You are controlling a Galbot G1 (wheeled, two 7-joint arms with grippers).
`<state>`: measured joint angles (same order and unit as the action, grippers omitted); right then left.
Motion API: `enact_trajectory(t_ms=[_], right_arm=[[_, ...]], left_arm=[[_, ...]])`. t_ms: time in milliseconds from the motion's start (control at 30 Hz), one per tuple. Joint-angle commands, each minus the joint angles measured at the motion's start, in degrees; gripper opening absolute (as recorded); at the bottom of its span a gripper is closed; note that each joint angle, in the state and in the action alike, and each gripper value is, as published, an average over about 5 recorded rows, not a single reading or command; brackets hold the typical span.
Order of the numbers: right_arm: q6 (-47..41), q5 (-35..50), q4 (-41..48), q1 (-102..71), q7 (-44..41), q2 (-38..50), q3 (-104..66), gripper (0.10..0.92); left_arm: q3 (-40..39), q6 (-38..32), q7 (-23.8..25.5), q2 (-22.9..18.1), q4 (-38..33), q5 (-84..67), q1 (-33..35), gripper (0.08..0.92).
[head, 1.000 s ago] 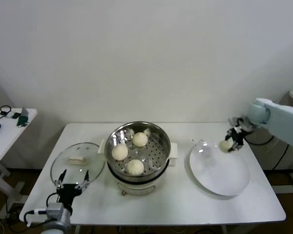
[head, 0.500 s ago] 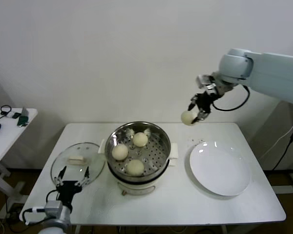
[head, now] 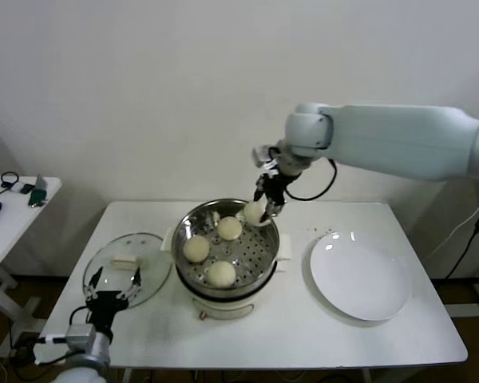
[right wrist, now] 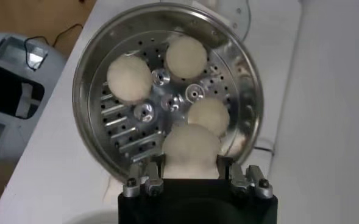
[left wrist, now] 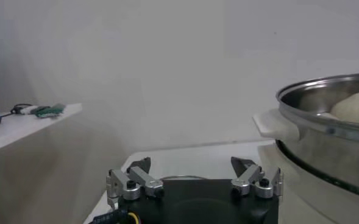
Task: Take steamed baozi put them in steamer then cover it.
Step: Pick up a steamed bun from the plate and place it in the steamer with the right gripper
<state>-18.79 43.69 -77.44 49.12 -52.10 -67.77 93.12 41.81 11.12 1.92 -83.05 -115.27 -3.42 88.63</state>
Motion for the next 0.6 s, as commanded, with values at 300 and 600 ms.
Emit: enact_trajectory(t_ms=[300, 600], right_arm=[[-0.8, -7.7, 0.9, -5.9, 1.5, -5.7, 2.9, 0.585], [-0.8, -8.1, -0.6, -6.1, 1.8, -4.6, 3.2, 0.587]], left_arm=[[0.2, -0.2, 0.0, 0.4, 0.4, -0.8, 0.0, 0.823], [0.0, -0.2, 0.0, 0.4, 0.4, -0.9, 0.1, 0.823]])
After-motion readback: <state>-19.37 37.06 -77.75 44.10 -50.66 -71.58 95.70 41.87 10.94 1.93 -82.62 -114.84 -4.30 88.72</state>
